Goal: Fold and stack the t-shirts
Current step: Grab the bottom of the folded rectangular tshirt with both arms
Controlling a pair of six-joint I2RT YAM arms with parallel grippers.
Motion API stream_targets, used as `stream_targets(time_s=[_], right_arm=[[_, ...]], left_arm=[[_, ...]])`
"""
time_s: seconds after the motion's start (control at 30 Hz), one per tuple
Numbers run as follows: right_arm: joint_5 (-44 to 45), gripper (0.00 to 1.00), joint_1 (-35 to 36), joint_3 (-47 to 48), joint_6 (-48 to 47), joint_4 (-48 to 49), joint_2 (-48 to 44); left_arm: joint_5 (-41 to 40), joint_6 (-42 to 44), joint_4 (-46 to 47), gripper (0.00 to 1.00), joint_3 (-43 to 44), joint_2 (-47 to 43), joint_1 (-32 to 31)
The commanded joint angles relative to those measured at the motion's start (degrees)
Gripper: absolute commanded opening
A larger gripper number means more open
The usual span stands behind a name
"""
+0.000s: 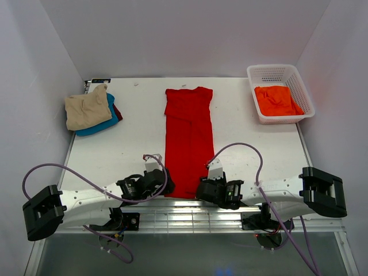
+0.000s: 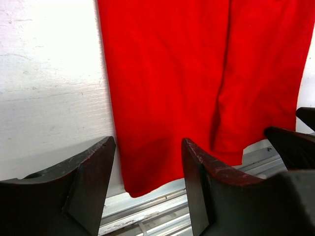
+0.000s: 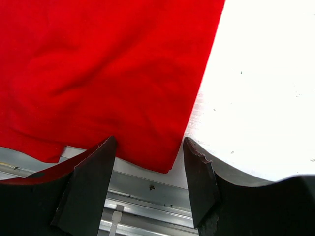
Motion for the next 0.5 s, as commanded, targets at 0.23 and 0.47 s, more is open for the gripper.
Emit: stream_targets(time_s=[0.23,0.47], right_arm=[[1.9,0.61,-0.2,-2.4,4.2,0.4,-1.1],[-0.4,0.38,-0.2,-3.2,4.2,3.0,0.8]], left_arm=[[0.6,-2.4,-1.5,0.63,0.8,4.5,-0.7],[-0.8,-4.8,-6.0,0.45,2.4,8.6,-1.6]])
